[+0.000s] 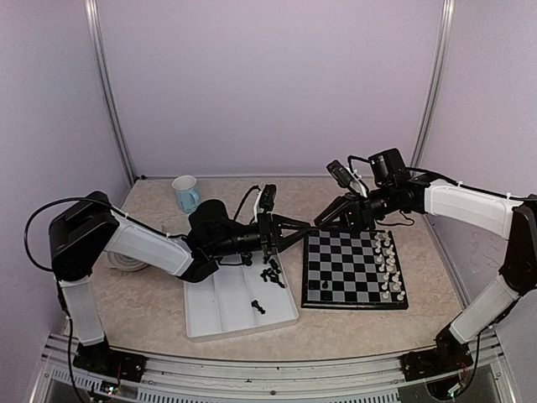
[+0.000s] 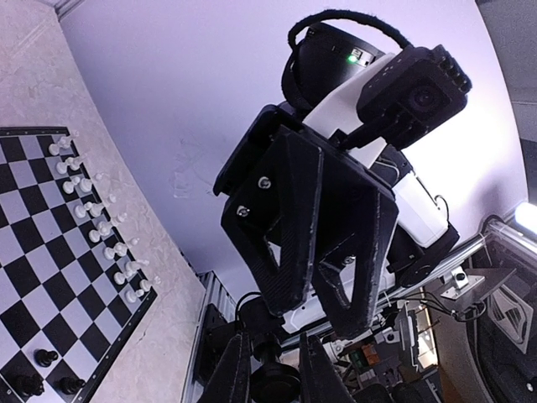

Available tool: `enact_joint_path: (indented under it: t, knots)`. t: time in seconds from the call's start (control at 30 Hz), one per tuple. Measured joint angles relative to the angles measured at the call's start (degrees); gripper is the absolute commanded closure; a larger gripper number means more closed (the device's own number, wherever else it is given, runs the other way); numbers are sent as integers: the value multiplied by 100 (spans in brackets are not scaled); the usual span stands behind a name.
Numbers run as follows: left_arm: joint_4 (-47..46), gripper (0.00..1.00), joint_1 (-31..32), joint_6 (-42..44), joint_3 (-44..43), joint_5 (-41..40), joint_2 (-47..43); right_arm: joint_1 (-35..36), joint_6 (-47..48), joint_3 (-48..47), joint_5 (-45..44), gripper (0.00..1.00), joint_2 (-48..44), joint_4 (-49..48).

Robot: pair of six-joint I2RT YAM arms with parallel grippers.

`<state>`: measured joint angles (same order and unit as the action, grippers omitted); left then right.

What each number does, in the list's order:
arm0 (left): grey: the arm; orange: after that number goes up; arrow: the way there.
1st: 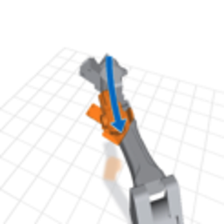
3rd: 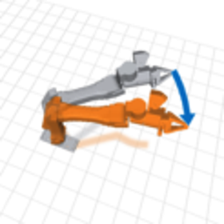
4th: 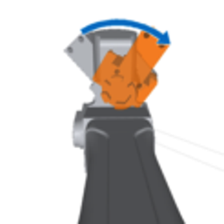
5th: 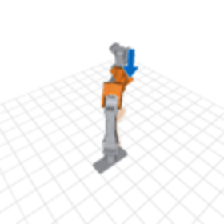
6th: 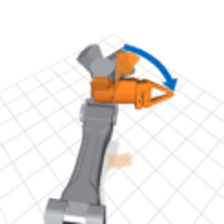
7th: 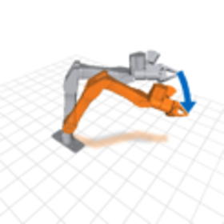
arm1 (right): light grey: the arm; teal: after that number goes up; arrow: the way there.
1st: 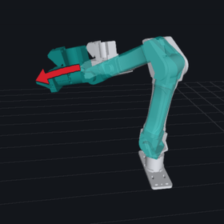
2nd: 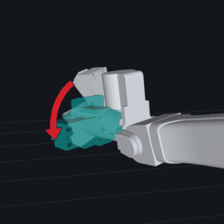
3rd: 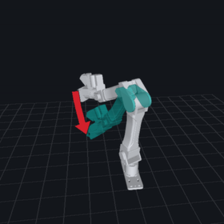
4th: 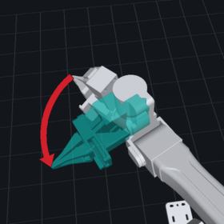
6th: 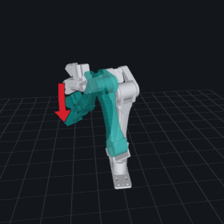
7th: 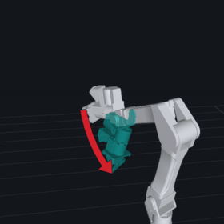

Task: Set up the chess pieces on the board
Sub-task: Pass from the left arm to the right

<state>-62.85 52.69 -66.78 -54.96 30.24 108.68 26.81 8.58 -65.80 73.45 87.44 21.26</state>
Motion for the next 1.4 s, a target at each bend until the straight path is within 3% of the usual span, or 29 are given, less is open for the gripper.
enact_joint_path:
  t: [0.77, 1.1, 1.4]
  knots:
    - [-754, 98, 0, -608, 0, 61, 299, 101, 13, 116, -302, 72, 0, -17]
    - [-951, 99, 0, -785, 0, 50, 424, 212, 186, 116, -455, 68, 0, 37]
    - [-1121, 99, -2, -979, 0, 35, 551, 275, 291, 116, -857, 77, 0, 68]
